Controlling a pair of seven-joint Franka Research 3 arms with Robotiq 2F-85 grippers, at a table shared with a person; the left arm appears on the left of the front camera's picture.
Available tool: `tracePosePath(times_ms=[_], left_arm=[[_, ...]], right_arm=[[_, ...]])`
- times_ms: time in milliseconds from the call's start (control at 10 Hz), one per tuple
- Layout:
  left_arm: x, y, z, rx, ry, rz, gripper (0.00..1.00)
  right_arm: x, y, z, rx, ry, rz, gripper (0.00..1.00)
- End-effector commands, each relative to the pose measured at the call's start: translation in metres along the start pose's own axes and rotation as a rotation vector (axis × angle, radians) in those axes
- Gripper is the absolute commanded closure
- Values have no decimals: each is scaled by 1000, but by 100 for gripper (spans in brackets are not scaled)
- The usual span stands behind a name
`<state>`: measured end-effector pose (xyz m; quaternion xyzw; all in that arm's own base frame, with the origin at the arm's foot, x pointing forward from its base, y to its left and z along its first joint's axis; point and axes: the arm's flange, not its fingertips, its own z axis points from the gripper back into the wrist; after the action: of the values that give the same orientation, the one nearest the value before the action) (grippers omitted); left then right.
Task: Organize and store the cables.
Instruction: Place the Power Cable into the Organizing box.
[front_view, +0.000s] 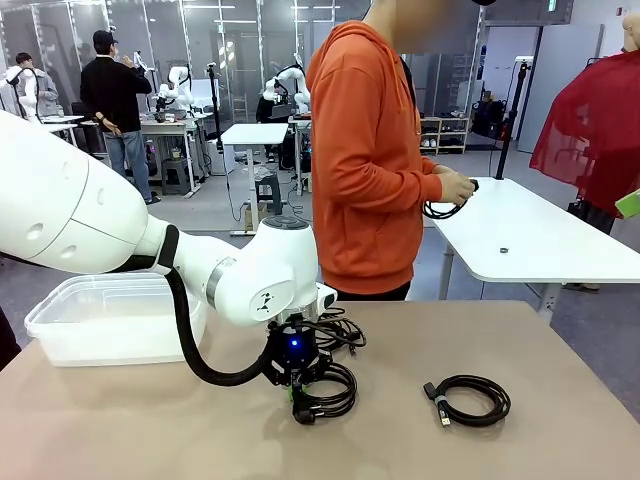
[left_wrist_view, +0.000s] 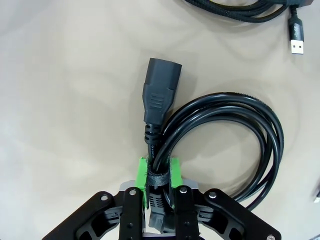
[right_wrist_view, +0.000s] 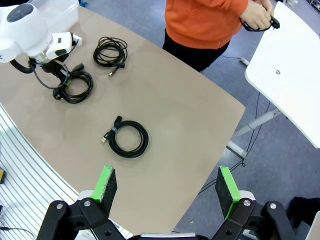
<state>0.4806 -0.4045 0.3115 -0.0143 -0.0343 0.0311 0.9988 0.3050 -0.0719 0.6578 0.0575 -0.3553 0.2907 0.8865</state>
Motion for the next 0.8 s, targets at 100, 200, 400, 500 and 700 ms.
tracePosePath(times_ms=[100, 200, 400, 500, 700], left_arm=[[-5, 2, 10, -34, 38, -69, 100], [-6, 3, 27, -32, 40, -114, 100], [-9, 11, 100, -32, -28, -167, 100], [-13, 13, 136, -29, -45, -163, 100], [-23, 17, 188, -2, -39, -170, 100]], right_arm=[[0, -1, 0, 1, 0, -4, 0], [0, -1, 0, 1, 0, -4, 0], [0, -1, 0, 1, 0, -4, 0], [0, -1, 0, 1, 0, -4, 0], [0, -1, 0, 1, 0, -4, 0]])
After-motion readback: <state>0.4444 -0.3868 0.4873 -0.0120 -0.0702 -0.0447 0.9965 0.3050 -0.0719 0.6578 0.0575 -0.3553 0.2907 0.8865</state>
